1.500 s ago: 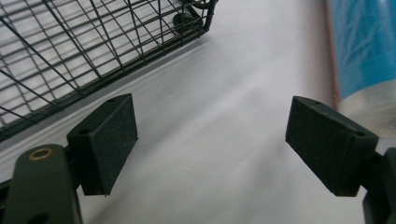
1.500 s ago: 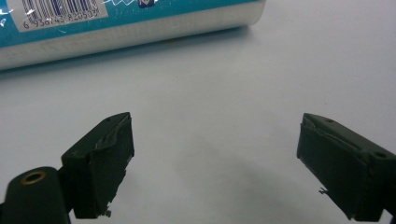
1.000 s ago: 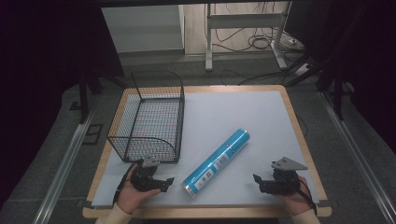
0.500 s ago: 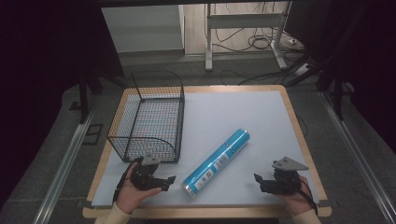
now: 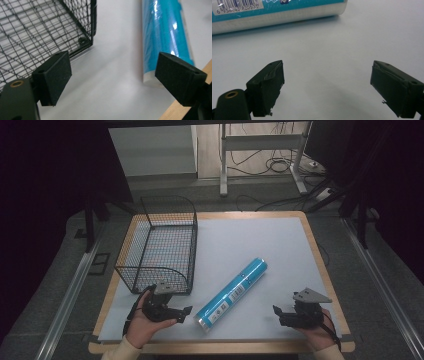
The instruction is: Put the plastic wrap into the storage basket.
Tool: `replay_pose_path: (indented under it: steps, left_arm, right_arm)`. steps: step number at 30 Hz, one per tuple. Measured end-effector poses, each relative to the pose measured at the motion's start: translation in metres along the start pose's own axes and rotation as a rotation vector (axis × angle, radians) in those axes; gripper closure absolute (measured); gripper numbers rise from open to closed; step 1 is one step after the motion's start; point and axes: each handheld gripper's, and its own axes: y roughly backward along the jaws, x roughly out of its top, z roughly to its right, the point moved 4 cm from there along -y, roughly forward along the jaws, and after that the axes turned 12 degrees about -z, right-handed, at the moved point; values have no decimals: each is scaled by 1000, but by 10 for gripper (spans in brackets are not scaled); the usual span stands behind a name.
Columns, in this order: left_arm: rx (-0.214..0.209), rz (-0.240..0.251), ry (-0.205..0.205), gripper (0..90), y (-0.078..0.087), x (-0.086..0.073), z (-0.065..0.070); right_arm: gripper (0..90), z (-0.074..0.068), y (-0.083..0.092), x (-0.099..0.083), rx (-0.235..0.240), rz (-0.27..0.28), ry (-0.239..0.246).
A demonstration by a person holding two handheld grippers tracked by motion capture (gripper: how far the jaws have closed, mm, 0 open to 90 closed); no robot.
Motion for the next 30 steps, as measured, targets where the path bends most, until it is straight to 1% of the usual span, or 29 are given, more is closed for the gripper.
replay_pose_path:
  steps: [1, 6, 7, 8, 13, 15, 18, 25, 30]
  left_arm:
    - [0, 0, -9, 133, 0, 3, 3]
    - [-6, -3, -20, 134, 0, 7, 8]
    - [-5, -4, -27, 134, 0, 8, 8]
    - [-4, -4, -21, 134, 0, 9, 9]
    - [1, -13, -33, 132, 0, 13, 12]
    - [4, -16, -47, 131, 1, 17, 14]
    - [8, -19, -55, 131, 2, 19, 15]
    - [-2, -33, -66, 131, 1, 24, 20]
    - [-8, -33, -78, 130, 0, 28, 25]
  right_arm:
    - [122, -1, 0, 0, 0, 0, 2]
    - [121, -1, 0, 0, -2, 2, 5]
    - [122, -1, 0, 0, -1, 1, 5]
    - [122, -1, 0, 0, -1, 1, 5]
    - [122, -1, 1, 0, 0, -3, 5]
    - [123, -1, 1, 0, 0, -1, 5]
    - [123, -1, 1, 0, -1, -4, 5]
    - [123, -1, 1, 0, -1, -2, 4]
    - [123, 0, 0, 0, -4, -5, 2]
